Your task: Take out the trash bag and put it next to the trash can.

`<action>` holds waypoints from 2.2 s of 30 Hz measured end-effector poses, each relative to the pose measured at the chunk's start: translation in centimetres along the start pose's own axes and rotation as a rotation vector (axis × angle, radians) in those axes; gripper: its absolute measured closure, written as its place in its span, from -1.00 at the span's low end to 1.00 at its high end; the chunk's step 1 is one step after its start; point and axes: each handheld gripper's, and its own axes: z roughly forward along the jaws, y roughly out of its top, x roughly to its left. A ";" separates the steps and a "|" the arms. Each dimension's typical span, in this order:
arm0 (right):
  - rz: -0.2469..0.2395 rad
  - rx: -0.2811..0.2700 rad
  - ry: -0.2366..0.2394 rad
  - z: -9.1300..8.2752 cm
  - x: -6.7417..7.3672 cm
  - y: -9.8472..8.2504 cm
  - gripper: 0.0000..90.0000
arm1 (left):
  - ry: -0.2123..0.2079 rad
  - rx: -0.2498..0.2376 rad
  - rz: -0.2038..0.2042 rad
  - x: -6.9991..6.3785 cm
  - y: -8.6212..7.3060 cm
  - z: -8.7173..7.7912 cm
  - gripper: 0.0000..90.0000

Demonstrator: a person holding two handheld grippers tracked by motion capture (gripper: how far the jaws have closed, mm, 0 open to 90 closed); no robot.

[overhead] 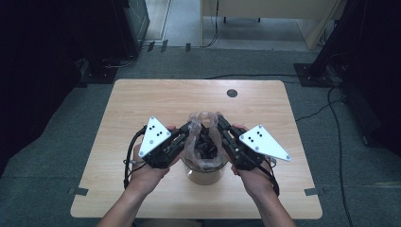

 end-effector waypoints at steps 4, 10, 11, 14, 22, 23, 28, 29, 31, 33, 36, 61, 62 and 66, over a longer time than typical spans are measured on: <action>-0.002 0.139 -0.031 0.9 -0.6 -3.4 0.98 | 0.018 0.073 -0.064 1.2 -2.6 1.2 1.00; 0.073 0.195 -0.029 1.2 -1.8 -5.4 0.55 | 0.001 0.052 -0.096 1.2 -2.7 1.1 0.98; 0.082 0.187 -0.032 1.0 -1.9 -5.2 0.46 | -0.001 0.043 -0.095 1.2 -2.4 1.1 0.98; 0.103 0.170 -0.035 0.4 -2.1 -4.6 0.09 | 0.001 0.020 -0.100 1.2 -1.8 1.0 0.97; 0.106 0.163 -0.062 -1.8 -2.7 -4.0 -0.17 | -0.001 0.020 -0.104 1.0 -1.6 1.2 0.96; 0.106 0.164 -0.063 -2.2 -2.8 -4.1 -0.19 | 0.000 0.020 -0.104 1.0 -1.6 1.2 0.96; 0.122 0.160 -0.079 -3.6 -3.5 -4.4 -0.21 | 0.000 0.025 -0.105 1.0 -1.7 1.3 0.95; 0.125 0.158 -0.084 -3.9 -3.7 -4.5 -0.21 | -0.001 0.025 -0.104 1.0 -1.7 1.4 0.94; 0.135 0.154 -0.091 -4.4 -4.0 -4.5 -0.22 | -0.003 0.026 -0.106 0.9 -1.8 1.5 0.93; 0.141 0.152 -0.094 -4.9 -4.2 -4.6 -0.23 | -0.004 0.032 -0.103 0.8 -1.8 1.5 0.93; 0.166 0.156 -0.081 -5.5 -4.4 -4.8 -0.26 | -0.010 0.032 -0.100 0.6 -1.8 1.7 0.93; 0.356 0.315 -0.075 -8.8 -3.5 -13.3 -0.54 | -0.017 0.042 -0.113 0.3 -2.5 2.1 0.89; 0.357 0.315 -0.047 -8.7 -3.2 -13.4 -0.54 | -0.018 0.044 -0.113 0.2 -2.5 2.2 0.89; 0.379 0.307 0.045 -7.5 -2.6 -13.0 -0.69 | -0.027 0.049 -0.108 -0.2 -2.6 2.5 0.89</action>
